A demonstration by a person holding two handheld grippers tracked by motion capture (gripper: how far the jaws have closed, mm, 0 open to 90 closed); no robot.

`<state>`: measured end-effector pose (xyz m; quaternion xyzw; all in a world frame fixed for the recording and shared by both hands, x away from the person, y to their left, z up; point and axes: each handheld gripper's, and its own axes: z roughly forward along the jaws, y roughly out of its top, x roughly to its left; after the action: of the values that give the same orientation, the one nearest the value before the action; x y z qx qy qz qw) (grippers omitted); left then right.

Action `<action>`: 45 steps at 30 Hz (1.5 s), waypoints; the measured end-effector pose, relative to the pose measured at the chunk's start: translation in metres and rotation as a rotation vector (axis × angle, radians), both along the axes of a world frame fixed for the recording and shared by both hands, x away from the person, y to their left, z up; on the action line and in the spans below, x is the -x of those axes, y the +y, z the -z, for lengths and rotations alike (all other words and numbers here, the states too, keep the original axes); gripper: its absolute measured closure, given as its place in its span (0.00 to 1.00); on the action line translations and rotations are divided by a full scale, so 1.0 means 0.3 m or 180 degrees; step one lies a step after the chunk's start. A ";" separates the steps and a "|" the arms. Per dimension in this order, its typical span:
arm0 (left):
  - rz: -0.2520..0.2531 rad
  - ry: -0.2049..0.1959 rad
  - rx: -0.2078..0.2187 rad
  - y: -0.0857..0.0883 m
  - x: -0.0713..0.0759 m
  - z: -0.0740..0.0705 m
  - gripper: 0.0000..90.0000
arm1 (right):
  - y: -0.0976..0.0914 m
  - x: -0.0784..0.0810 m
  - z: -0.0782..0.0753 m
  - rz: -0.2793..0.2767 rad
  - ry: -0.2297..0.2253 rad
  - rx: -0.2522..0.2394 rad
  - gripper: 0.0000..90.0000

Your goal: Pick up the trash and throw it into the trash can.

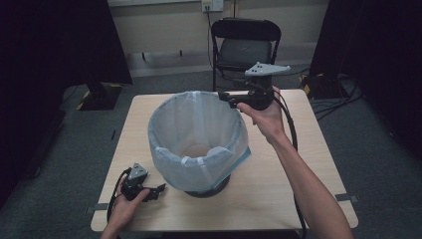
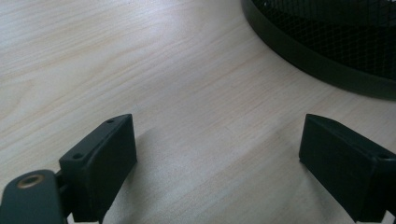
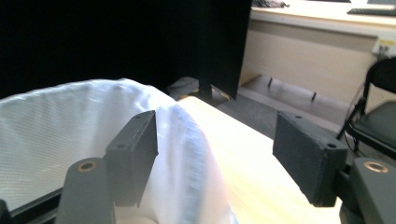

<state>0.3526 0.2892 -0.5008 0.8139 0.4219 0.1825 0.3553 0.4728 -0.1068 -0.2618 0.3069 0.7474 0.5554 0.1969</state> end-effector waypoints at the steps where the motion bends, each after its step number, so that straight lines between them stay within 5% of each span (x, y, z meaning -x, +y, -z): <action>1: 0.0000 0.0000 0.0000 0.000 0.000 0.000 0.12 | -0.006 -0.008 0.005 0.0029 0.0017 0.0014 0.33; 7: 0.0001 -0.0001 0.0001 0.000 0.000 0.000 0.12 | -0.063 -0.058 0.039 0.0272 0.0137 0.0037 0.24; 19: 0.0001 -0.0001 0.0001 0.000 0.000 0.000 0.12 | -0.177 -0.074 0.118 0.0646 0.0290 0.0149 0.17; 45: 0.0000 0.0000 0.0003 0.000 0.000 0.000 0.12 | -0.340 0.078 0.374 0.1046 0.0599 0.0416 0.17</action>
<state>0.3526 0.2891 -0.5009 0.8138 0.4219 0.1823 0.3557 0.4495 -0.2088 -0.3739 0.4618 0.7368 0.4349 0.2337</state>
